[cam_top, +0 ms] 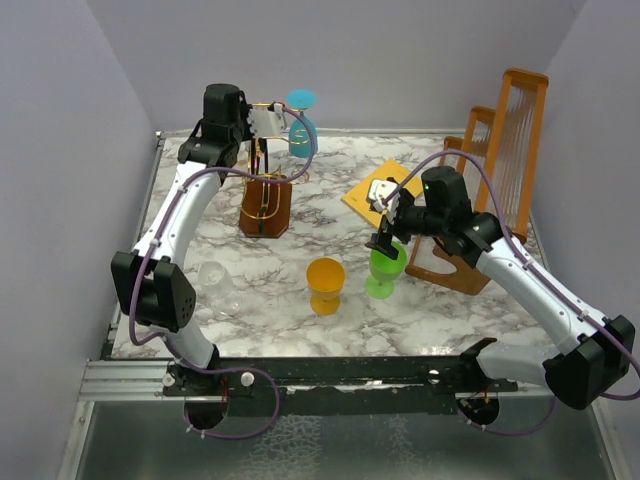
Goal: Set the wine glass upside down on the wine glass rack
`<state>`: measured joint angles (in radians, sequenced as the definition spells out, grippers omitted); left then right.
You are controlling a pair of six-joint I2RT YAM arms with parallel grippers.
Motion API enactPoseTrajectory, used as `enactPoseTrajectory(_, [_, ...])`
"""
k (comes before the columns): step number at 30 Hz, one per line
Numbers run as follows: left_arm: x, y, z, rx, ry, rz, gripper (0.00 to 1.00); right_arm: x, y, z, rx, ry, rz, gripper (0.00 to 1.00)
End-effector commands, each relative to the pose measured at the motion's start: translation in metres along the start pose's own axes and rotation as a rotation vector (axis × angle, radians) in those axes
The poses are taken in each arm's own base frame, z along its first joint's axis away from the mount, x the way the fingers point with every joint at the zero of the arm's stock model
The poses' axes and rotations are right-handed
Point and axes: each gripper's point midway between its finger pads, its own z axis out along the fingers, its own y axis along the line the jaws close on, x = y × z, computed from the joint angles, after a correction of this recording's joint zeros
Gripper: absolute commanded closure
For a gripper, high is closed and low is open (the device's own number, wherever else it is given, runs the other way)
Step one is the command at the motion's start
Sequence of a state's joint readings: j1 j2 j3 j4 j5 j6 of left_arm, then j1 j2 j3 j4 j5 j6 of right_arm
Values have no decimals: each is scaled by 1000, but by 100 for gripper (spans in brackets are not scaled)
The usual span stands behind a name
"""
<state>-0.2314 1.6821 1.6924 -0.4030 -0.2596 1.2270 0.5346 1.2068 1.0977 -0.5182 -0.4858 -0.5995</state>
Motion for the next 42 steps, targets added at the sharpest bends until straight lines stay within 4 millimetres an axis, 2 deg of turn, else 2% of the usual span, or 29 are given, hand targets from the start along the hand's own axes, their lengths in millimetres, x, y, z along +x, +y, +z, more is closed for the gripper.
enactPoseTrajectory(1, [0,28,-35,-81,-16,-42,100,-10,-4,-3,19,-44,-32,8])
enactPoseTrajectory(8, [9,27,-44,-79,24,-25,100,-10,-3,-2,16,-42,-31,8])
enactPoseTrajectory(28, [38,7,-47,-17,179,59,100,-6,-3,0,12,-34,-29,8])
enactPoseTrajectory(42, [50,7,-48,-21,254,65,100,-5,-2,0,11,-33,-28,8])
